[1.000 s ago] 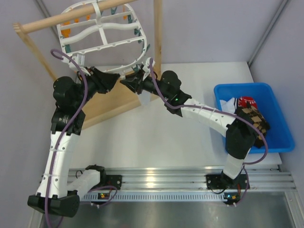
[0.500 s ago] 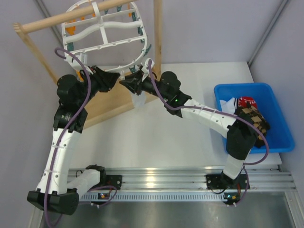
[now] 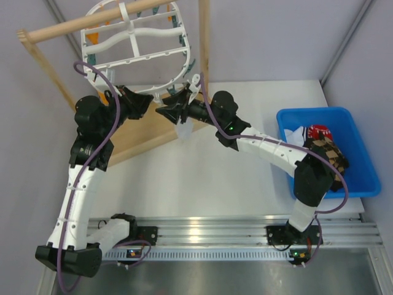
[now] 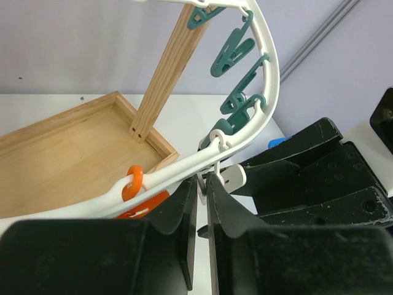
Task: Clip the socks to the hanger
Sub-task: Open the clamp at the hanger.
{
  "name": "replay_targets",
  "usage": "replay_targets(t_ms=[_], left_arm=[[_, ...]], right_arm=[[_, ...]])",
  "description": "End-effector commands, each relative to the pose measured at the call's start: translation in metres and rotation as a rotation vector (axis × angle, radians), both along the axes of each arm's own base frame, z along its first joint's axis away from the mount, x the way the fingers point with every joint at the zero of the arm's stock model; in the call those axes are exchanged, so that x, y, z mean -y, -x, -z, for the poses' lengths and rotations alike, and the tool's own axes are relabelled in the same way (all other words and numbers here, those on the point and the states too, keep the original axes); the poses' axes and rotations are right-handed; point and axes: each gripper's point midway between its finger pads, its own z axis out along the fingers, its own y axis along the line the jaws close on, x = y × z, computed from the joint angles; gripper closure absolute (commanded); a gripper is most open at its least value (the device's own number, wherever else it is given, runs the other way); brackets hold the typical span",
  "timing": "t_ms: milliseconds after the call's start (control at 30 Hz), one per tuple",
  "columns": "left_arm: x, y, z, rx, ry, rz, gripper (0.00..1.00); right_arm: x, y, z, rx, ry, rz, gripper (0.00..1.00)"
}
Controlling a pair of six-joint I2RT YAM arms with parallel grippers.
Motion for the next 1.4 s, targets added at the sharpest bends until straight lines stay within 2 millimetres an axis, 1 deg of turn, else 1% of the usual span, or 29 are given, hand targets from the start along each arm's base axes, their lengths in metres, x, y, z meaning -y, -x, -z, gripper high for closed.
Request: replay_targets(t_ms=[0,100,133,367,467,500,533,600,667,700,733,867,933,967,1167,1200,1233,1367], left_arm=[[-0.002,-0.003,-0.014,0.06,-0.014,-0.008,0.91],[0.001,-0.002,-0.013,0.06,-0.013,0.012,0.91],[0.002,-0.002,-0.013,0.057,-0.014,0.015,0.92],[0.003,-0.003,-0.013,0.05,-0.01,0.023,0.92],[0.004,-0.003,-0.011,0.039,-0.002,0.025,0.92],[0.004,-0.003,-0.012,0.04,0.001,0.025,0.91],[0.004,-0.002,-0.013,0.041,0.006,0.025,0.89],[0.006,0.001,-0.015,0.045,0.019,0.039,0.88],[0.007,0.003,-0.017,0.043,0.034,0.046,0.89],[0.008,0.003,-0.016,0.041,0.035,0.049,0.89],[0.009,0.004,-0.017,0.041,0.039,0.054,0.9],[0.009,0.004,-0.016,0.039,0.043,0.057,0.9],[0.009,0.005,-0.016,0.041,0.044,0.06,0.9],[0.009,0.005,-0.016,0.039,0.046,0.059,0.9],[0.01,0.006,-0.018,0.039,0.048,0.068,0.91],[0.011,0.006,-0.018,0.039,0.048,0.07,0.91],[0.011,0.006,-0.016,0.034,0.049,0.071,0.91],[0.011,0.006,-0.015,0.032,0.051,0.07,0.91]], right_arm=[[0.007,0.018,-0.048,0.073,-0.099,-0.085,0.59],[0.006,0.017,-0.05,0.075,-0.109,-0.099,0.56],[0.006,0.013,-0.051,0.077,-0.11,-0.098,0.56],[0.001,0.008,-0.052,0.091,-0.107,-0.104,0.57],[-0.003,0.007,-0.049,0.1,-0.094,-0.104,0.64],[-0.004,0.007,-0.049,0.105,-0.091,-0.106,0.7],[-0.003,0.006,-0.048,0.112,-0.084,-0.101,0.73],[-0.003,0.006,-0.045,0.114,-0.069,-0.096,0.76],[-0.003,0.006,-0.042,0.121,-0.055,-0.095,0.73],[-0.002,0.007,-0.04,0.12,-0.045,-0.099,0.65],[-0.002,0.008,-0.038,0.124,-0.04,-0.102,0.62],[-0.002,0.006,-0.03,0.12,-0.022,-0.092,0.62],[-0.003,0.005,-0.028,0.124,-0.017,-0.087,0.72],[-0.003,0.003,-0.027,0.127,-0.017,-0.083,0.74],[-0.002,0.002,-0.025,0.144,-0.006,-0.076,0.73],[-0.003,0.002,-0.021,0.141,0.001,-0.077,0.68],[-0.003,0.002,-0.02,0.144,0.003,-0.076,0.66],[-0.002,0.0,-0.014,0.143,0.016,-0.068,0.66]])
